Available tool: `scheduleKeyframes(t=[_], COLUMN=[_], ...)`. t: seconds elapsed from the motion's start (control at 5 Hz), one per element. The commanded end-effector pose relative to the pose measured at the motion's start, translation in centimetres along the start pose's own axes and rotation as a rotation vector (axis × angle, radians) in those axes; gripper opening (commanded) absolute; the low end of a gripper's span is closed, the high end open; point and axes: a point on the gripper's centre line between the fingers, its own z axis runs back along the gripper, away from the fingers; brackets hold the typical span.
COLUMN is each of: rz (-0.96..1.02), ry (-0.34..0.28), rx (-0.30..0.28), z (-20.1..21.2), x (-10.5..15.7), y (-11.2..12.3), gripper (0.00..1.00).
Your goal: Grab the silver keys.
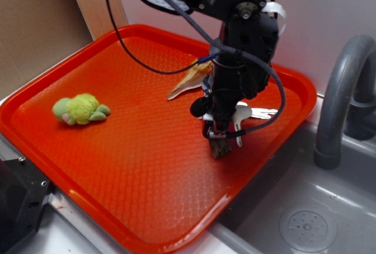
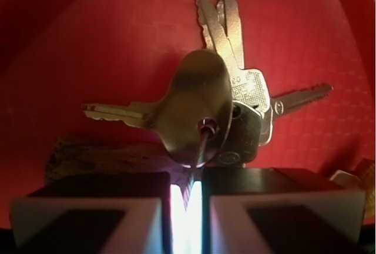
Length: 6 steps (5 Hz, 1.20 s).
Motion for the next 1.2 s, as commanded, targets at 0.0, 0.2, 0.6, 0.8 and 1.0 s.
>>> scheduleKeyframes(t=[0.0,0.2,0.6,0.8,1.0], rz=[0.113,0.202,0.379,0.401,0.412], ry=[-0.253,-0.447,-0.491,-0.454,-0.402], rx=[-0.019,-0.142,-0.29,-0.328,-0.322], z=[8.7,11.5,15.5,14.7,14.0], x=[-6.6,-11.8,-17.0,-16.9,-16.8], y=[4.6,5.5,5.5,5.0,4.8], gripper=[0.0,0.0,0.0,0.0,0.0])
